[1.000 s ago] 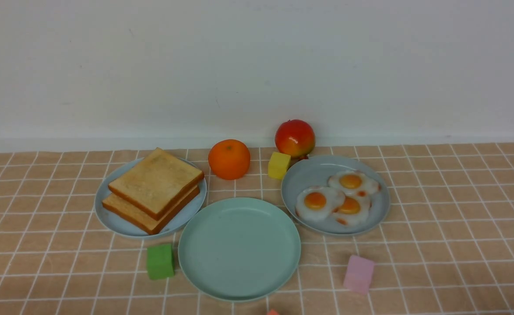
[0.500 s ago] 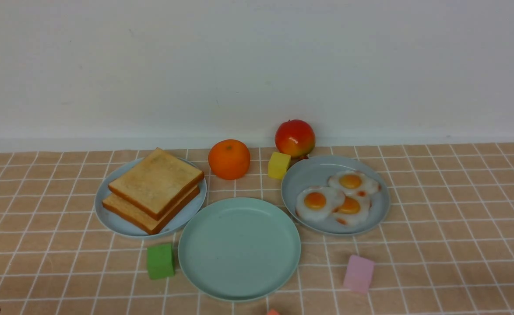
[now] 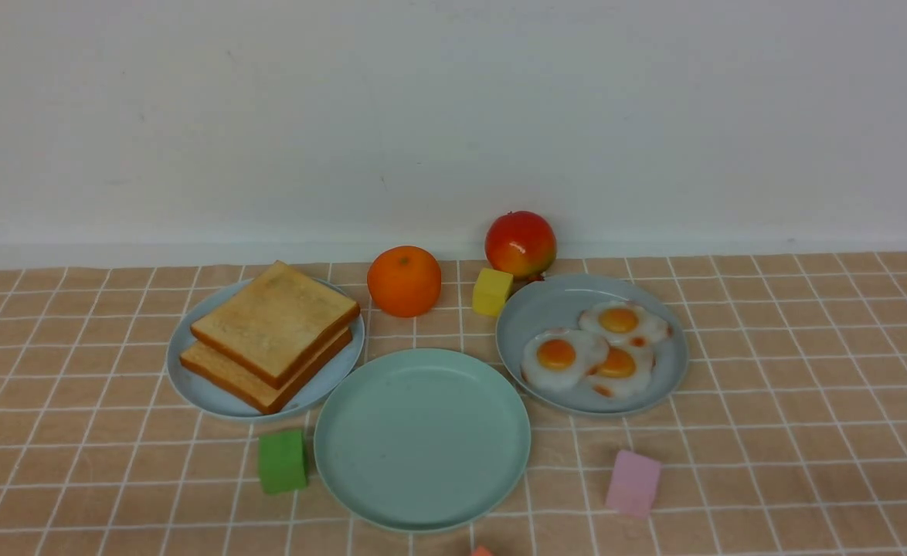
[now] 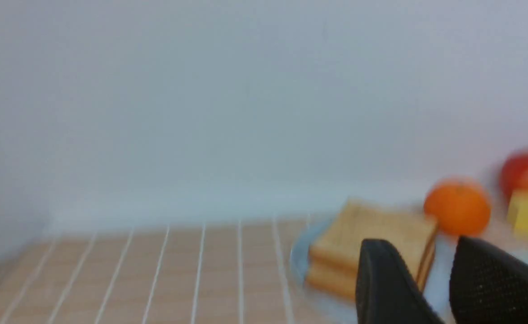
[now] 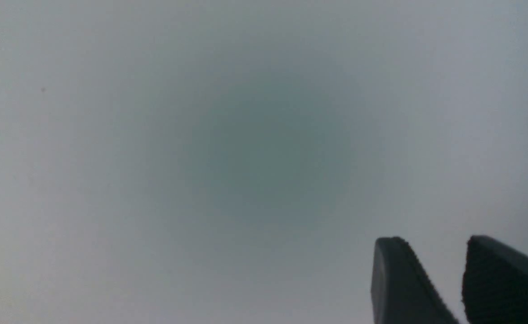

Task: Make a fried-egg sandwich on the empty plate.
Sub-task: Use the left arm to grab a slice of bread

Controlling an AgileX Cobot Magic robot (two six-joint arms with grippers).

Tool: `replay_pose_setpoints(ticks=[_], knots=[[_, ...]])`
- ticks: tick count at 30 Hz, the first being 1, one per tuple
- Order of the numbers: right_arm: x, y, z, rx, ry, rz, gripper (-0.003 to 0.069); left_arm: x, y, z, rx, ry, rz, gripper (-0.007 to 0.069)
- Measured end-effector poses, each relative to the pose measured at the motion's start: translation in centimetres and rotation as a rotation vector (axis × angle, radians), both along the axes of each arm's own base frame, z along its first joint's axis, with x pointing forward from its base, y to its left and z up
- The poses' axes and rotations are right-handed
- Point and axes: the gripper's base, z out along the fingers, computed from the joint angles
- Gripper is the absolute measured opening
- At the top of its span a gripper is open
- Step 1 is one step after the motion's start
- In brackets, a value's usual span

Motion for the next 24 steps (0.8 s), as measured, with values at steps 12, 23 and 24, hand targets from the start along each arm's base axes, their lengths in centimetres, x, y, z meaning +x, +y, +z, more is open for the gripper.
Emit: replay_pose_setpoints(ticks=[12, 23, 24], knots=[[-4.0, 0.2, 9.9, 0.336, -0.352, 0.254, 0.0239, -4.1, 0.1, 10.2, -0.573, -0.514, -0.315, 0.0238], [-2.2, 0.3, 22.9, 0.472, 0.260, 0.170, 0.0239, 0.2, 0.2, 20.9, -0.881, 0.089, -0.158, 0.0238], [-1.1, 0.2, 22.8, 0.470, 0.354, 0.143, 0.0239, 2.5, -0.1, 20.2, -0.943, 0.239, -0.113, 0.0238]])
